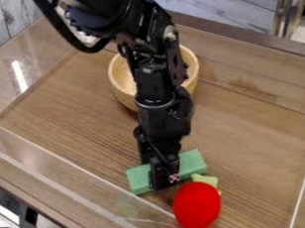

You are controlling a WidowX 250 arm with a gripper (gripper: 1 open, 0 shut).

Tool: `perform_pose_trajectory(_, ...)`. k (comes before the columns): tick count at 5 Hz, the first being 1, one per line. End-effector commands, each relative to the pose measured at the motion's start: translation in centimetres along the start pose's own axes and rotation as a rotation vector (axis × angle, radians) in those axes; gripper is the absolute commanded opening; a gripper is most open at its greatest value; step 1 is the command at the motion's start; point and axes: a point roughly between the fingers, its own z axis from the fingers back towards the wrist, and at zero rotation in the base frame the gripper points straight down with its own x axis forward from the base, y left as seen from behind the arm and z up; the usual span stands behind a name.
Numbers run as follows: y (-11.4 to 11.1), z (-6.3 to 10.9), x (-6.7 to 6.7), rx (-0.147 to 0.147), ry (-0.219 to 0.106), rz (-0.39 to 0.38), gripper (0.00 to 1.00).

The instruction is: Put the green stick in the brown bowl

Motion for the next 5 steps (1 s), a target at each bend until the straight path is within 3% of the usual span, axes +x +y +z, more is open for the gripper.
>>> perform_pose_trajectory(1, -0.1, 0.5, 0.2, 0.014, -0.008, -0.011, 0.00)
perform_pose_trajectory(5, 0.4, 1.8, 0.1, 0.029, -0.022, 0.018, 0.00)
